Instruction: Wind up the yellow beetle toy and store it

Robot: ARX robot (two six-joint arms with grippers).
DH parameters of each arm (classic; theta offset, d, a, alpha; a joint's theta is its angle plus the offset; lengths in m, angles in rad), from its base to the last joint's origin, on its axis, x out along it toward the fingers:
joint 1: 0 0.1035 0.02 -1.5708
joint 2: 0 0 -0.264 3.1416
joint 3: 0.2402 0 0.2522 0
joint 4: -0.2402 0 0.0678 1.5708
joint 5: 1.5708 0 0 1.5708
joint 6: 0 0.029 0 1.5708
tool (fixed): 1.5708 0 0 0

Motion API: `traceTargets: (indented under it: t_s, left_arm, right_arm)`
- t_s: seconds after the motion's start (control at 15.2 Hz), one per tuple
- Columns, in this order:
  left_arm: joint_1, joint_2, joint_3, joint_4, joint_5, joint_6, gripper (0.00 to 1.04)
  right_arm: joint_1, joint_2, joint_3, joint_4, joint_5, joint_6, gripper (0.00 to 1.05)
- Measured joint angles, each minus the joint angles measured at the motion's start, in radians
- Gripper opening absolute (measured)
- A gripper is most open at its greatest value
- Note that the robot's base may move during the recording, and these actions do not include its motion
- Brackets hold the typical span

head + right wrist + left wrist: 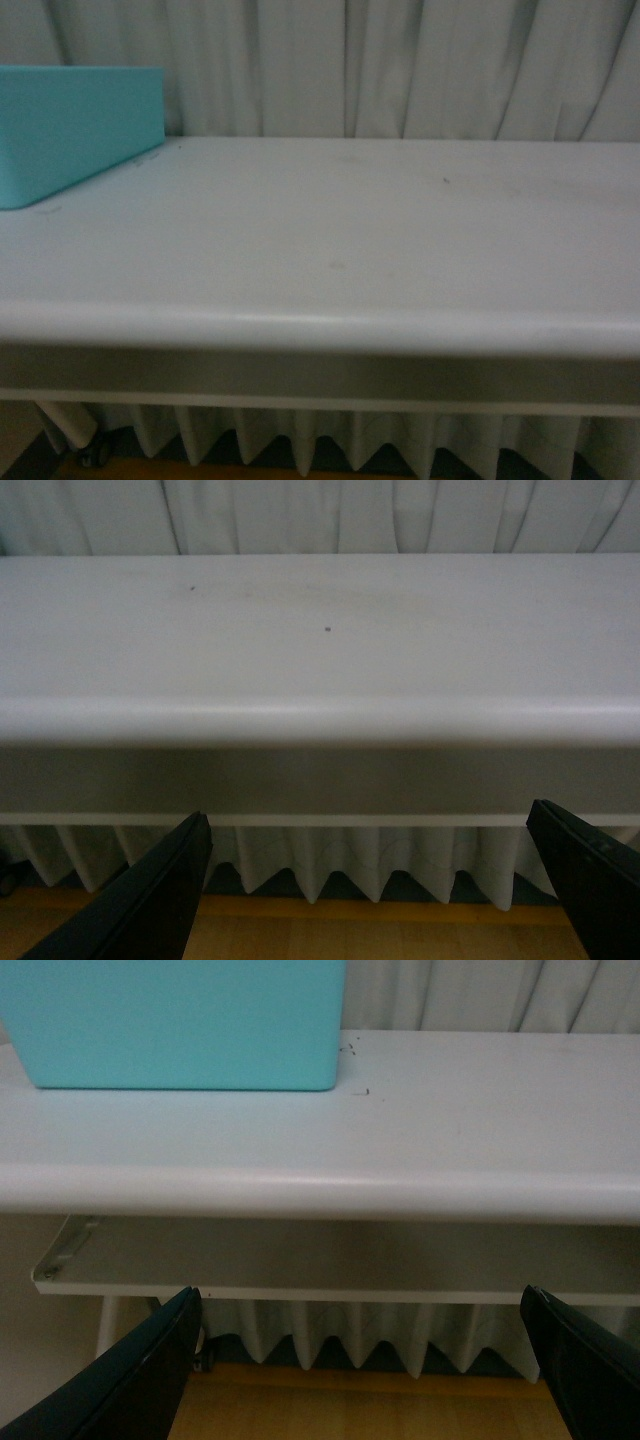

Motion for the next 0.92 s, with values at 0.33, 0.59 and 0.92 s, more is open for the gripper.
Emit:
traceTargets:
  t_s: [0.33,0.59,0.92]
  left_arm:
    - [0.000,0.000,0.000,-0.004,-0.002,0.000,0.98]
    - [0.000,0.000,0.000,-0.002,-0.002,0.000,0.98]
    - [0.000,0.000,0.000,-0.002,-0.002,0.000,0.98]
  right_arm:
    - [0.000,0.000,0.000,-0.001,0.000,0.001,0.98]
    - [0.000,0.000,0.000,-0.002,0.000,0.001,0.98]
    - [0.000,0.000,0.000,-0.002,0.000,0.001,0.98]
